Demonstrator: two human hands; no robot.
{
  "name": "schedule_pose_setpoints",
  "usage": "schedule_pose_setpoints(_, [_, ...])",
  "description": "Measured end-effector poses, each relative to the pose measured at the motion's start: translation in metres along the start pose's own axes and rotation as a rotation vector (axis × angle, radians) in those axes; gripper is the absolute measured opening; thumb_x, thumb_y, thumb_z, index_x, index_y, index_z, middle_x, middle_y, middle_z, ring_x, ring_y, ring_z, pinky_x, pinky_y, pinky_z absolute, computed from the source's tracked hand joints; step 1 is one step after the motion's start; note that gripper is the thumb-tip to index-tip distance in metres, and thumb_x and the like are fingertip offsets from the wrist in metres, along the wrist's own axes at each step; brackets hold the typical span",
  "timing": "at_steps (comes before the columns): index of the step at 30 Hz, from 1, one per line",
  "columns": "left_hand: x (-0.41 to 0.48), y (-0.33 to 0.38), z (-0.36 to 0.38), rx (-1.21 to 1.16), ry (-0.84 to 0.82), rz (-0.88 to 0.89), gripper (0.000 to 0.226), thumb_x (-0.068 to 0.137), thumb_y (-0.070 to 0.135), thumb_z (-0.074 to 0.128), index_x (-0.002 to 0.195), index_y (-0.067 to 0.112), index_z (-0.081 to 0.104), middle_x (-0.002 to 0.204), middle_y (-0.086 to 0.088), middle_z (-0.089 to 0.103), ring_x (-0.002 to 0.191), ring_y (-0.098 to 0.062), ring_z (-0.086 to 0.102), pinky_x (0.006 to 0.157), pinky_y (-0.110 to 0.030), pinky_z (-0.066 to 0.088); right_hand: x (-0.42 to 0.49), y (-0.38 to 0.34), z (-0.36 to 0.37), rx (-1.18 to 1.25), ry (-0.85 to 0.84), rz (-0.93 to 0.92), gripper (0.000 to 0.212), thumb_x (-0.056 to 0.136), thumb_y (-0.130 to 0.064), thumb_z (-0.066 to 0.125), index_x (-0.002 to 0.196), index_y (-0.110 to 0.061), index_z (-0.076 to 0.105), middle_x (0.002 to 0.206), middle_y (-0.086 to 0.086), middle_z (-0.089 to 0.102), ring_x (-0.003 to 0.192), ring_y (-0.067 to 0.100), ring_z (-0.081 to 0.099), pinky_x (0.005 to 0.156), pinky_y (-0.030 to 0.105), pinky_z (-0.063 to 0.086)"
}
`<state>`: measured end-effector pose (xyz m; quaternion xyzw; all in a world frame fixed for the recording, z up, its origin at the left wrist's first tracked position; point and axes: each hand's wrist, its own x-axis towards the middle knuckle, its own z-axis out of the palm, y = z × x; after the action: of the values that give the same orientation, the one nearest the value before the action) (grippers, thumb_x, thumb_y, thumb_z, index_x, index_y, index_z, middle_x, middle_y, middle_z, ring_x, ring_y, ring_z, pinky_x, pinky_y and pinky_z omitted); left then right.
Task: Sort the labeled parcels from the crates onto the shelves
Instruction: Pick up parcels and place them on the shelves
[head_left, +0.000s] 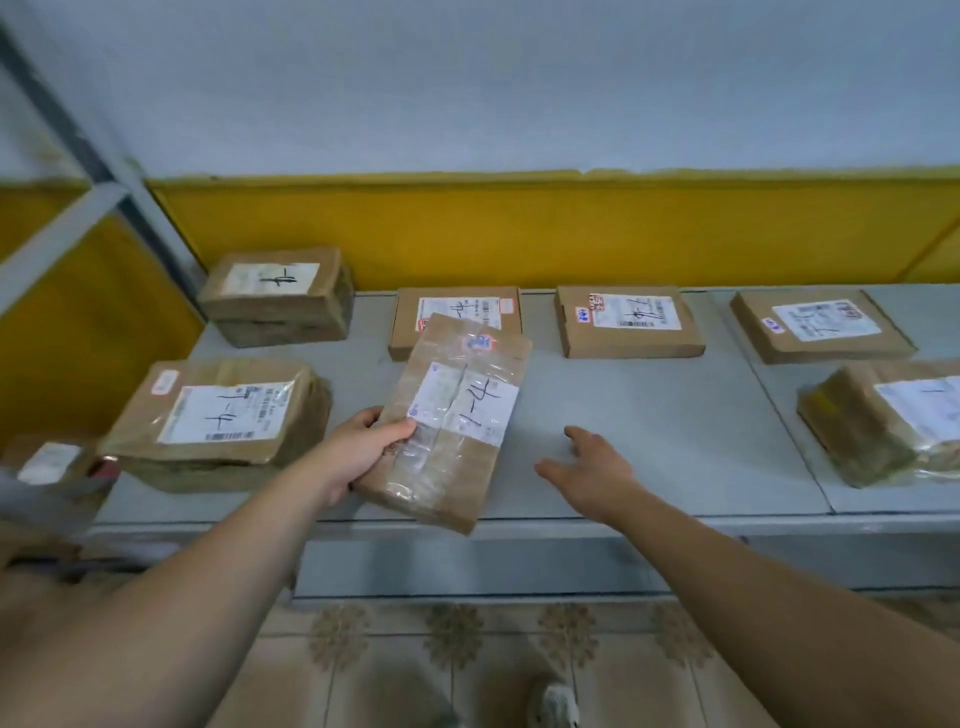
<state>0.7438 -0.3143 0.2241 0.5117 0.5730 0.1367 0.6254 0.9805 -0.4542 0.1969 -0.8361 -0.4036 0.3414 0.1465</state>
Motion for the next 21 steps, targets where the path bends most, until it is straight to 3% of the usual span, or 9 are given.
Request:
schedule_pose_setpoints(4, [0.006,0.019,-0.001,0.237,0.010,0.031,0.030,0.089,0.020,0.068,0.118,0.016,0.065,0.103,-0.004,0.073,0.094,-0.019,0.068,0.091,-0.036,0.053,0.025,0.017,-0.001,-0.420,0.044,-0.138,0.074,0.094,-0.064,0.042,0.155,-0.028,0.020,0.165,0.003,0.008,0.152,0.025,0.002,0.121,0.041,0.006])
schedule_pose_setpoints(6, [0.007,0.028,0.003,0.362,0.069,0.071,0.043,0.087,0.022,0.070,0.129,0.020,0.058,0.112,0.000,0.069,0.100,-0.017,0.065,0.094,-0.033,0.049,0.031,0.026,0.005,-0.508,0.020,-0.160,0.077,0.094,-0.068,0.032,0.157,-0.032,0.007,0.166,0.003,-0.008,0.152,0.027,-0.011,0.121,0.044,-0.005])
schedule_pose_setpoints(8, [0.005,0.033,0.012,0.564,0.205,0.171,0.061,0.085,0.030,0.070,0.141,0.024,0.046,0.133,-0.001,0.057,0.118,-0.021,0.056,0.104,-0.036,0.041,0.033,0.033,0.010,-0.556,0.007,-0.178,0.077,0.095,-0.069,0.024,0.157,-0.032,-0.003,0.165,0.004,-0.017,0.151,0.028,-0.018,0.120,0.047,-0.010])
schedule_pose_setpoints(10, [-0.004,0.033,0.032,0.814,0.337,0.296,0.070,0.080,0.053,0.065,0.142,0.029,0.042,0.141,-0.002,0.048,0.131,-0.026,0.043,0.108,-0.041,0.035,0.034,0.038,0.013,-0.555,0.030,-0.198,0.077,0.094,-0.070,0.021,0.157,-0.033,-0.004,0.165,0.004,-0.016,0.150,0.029,-0.018,0.121,0.048,-0.010])
schedule_pose_setpoints(13, [-0.018,0.027,0.071,1.081,0.264,0.160,0.097,0.066,0.087,0.045,0.146,0.040,0.019,0.159,-0.003,0.012,0.146,-0.036,0.009,0.113,-0.061,0.015,0.035,0.040,0.013,-0.563,0.037,-0.214,0.078,0.093,-0.072,0.019,0.157,-0.033,-0.004,0.165,0.004,-0.016,0.150,0.029,-0.019,0.121,0.048,-0.010])
schedule_pose_setpoints(16, [-0.017,0.022,0.086,1.154,0.232,0.057,0.115,0.060,0.093,0.043,0.150,0.039,-0.002,0.160,-0.006,-0.018,0.146,-0.040,-0.013,0.112,-0.066,0.000,0.037,0.044,0.007,-0.582,0.016,-0.247,0.078,0.093,-0.072,0.021,0.157,-0.034,-0.003,0.165,0.003,-0.015,0.151,0.028,-0.017,0.121,0.047,-0.009])
schedule_pose_setpoints(21, [-0.020,0.026,0.070,1.281,0.126,0.181,0.114,0.064,0.083,0.056,0.150,0.039,-0.003,0.160,-0.002,-0.018,0.147,-0.034,-0.008,0.115,-0.059,0.003,0.039,0.064,-0.012,-0.560,0.064,-0.207,0.077,0.092,-0.073,0.025,0.157,-0.036,0.004,0.166,0.001,-0.009,0.152,0.025,-0.011,0.122,0.047,-0.006])
